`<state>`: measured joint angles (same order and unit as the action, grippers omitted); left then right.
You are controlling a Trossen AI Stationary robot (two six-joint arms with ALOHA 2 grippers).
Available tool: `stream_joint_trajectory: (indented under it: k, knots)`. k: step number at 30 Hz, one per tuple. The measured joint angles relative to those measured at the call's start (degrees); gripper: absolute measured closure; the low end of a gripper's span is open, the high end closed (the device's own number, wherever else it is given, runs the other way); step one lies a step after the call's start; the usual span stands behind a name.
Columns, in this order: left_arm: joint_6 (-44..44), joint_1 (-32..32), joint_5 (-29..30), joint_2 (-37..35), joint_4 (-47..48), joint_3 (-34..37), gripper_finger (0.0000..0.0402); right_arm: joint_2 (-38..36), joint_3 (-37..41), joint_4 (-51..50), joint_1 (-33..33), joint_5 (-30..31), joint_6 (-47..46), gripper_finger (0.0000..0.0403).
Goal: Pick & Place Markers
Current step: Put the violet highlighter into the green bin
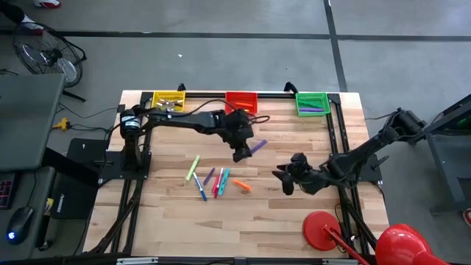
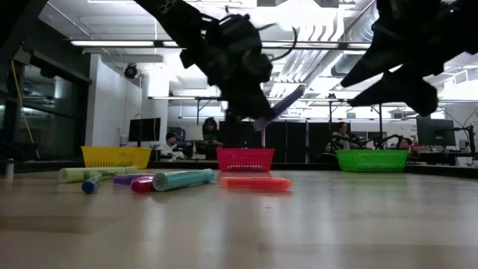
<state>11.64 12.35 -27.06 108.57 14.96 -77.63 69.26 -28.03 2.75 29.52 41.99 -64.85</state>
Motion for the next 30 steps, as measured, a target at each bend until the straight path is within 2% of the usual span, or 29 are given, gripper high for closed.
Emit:
stream_joint_trajectory:
  k: [4,11,17,23,30]
  knots:
    - [-0.03,-2.14,-0.95,-0.06,-7.37,-0.06,0.0341,-0.40,3.00,7.81,-1.58,2.08,8.58,0.0224]
    - [0.18,-4.80,-0.89,-0.05,-14.50,-0.04,0.0341,-0.40,3.08,11.41,-3.40,7.83,18.90,0.0224]
    - [0.17,-5.28,0.57,-0.04,-15.23,-0.04,0.0341,-0.42,3.08,19.39,-4.07,5.84,23.87,0.0224]
    - [0.17,-5.28,-0.34,-0.04,-15.66,-0.04,0.0341,-0.42,3.06,23.75,-5.60,6.66,26.96,0.0224]
    - [0.78,-5.23,-2.31,-0.04,-18.52,-0.04,0.0341,-0.42,3.06,27.78,-10.94,-0.30,29.75,0.0224]
